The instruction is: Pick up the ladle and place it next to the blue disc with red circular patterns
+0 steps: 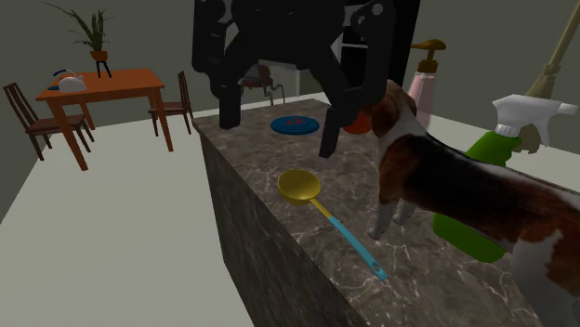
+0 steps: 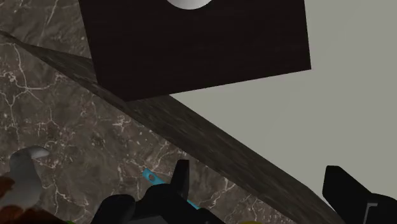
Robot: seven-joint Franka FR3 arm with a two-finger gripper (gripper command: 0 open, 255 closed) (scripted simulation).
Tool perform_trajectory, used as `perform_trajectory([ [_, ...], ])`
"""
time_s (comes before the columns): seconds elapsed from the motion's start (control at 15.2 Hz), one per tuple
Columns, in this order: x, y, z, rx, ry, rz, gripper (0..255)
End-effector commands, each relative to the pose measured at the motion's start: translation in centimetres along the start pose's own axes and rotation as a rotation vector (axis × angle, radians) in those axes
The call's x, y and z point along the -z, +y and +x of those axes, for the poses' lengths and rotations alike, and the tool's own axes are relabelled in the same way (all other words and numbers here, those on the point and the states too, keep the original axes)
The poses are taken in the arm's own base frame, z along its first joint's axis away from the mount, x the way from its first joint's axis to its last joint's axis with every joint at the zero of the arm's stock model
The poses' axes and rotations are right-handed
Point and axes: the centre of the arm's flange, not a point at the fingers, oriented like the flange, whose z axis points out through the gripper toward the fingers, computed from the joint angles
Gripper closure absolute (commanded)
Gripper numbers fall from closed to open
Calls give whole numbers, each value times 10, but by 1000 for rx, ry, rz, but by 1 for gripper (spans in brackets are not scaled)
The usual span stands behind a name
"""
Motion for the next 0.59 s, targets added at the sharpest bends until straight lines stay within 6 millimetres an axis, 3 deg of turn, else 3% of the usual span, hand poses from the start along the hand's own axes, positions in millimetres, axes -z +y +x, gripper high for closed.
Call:
perform_trajectory([
  [0.0, 0, 0, 0, 0, 0, 0, 0],
  [0.53, -74, 8, 58, 416, 84, -96, 0],
])
